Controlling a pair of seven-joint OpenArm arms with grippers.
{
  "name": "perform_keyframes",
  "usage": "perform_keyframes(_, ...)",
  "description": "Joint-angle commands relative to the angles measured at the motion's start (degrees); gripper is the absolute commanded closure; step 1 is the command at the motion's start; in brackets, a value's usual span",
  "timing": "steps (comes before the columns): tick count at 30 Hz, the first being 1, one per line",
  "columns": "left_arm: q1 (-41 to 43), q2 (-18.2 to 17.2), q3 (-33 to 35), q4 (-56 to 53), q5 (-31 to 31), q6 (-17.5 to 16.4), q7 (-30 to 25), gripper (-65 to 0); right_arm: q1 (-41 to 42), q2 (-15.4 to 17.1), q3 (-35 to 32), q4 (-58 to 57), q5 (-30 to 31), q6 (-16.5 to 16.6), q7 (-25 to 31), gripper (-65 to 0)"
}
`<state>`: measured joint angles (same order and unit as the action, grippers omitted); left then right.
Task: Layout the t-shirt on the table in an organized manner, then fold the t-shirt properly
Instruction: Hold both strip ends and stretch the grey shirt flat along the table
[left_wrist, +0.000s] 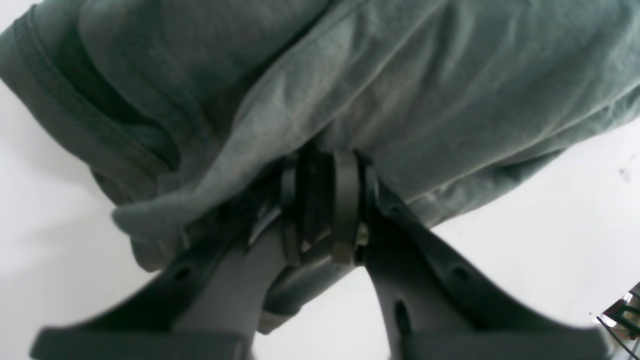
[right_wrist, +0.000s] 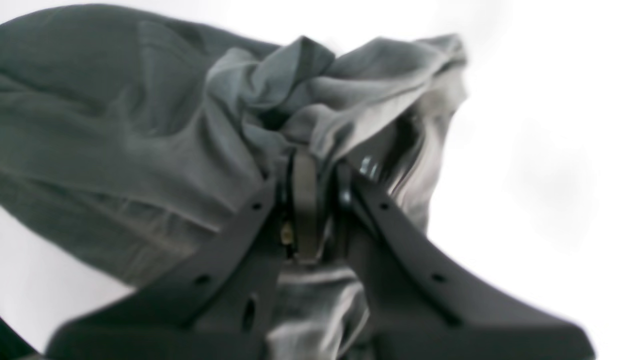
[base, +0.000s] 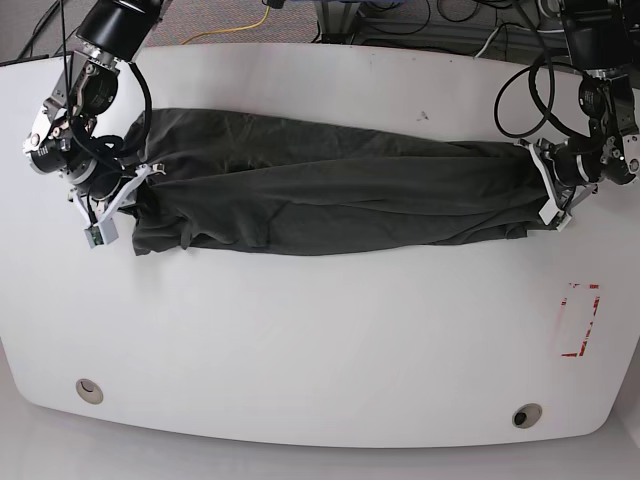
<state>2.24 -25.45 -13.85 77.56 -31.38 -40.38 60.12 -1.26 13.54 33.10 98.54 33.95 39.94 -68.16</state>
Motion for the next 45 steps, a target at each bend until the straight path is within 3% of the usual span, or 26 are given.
perform_keyframes(1, 0.6, -0.7, 0.1, -0.2, 3.2, 0.4, 3.7, -7.4, -0.9, 1.0, 0.8, 2.2, 0.8, 0.1, 0.9, -3.5)
perform_keyframes(16, 0.6, -2.0, 0.1, -0.2, 3.2, 0.4, 3.7, -7.4, -8.0, 1.0, 2.1, 2.2, 0.8, 0.1, 1.1, -4.8)
perform_keyframes(18, 0.6, -2.0, 0.1, -0.2, 3.2, 0.4, 3.7, -7.4, -8.4, 1.0, 4.0, 2.3, 0.8, 0.1, 1.1, -8.9)
perform_keyframes(27, 0.6, -2.0, 0.1, -0.2, 3.2, 0.4, 3.7, -7.4, -10.7, 1.6, 12.0, 4.4, 0.5, 0.1, 1.0, -45.8)
perform_keyframes(30, 0.6, -2.0, 0.1, -0.2, 3.2, 0.4, 3.7, -7.4, -11.9, 1.6, 14.9, 7.7, 0.8, 0.1, 1.0, -51.7)
perform_keyframes(34, 0.6, -2.0, 0.1, -0.2, 3.2, 0.4, 3.7, -7.4, -12.1, 1.4, 16.5, 13.2, 1.2, 0.1, 0.6, -52.5)
perform_keyframes(42, 0.7, -2.0, 0.1, -0.3, 3.2, 0.4, 3.7, -7.4, -5.0, 0.9, 10.0, 14.0, 8.9, 0.1, -3.9, -52.0)
perform_keyframes(45, 0.7, -2.0, 0.1, -0.3, 3.2, 0.4, 3.7, -7.4, -2.2, -1.4, 6.2, 11.3, 8.8, 0.1, -4.1, -46.6)
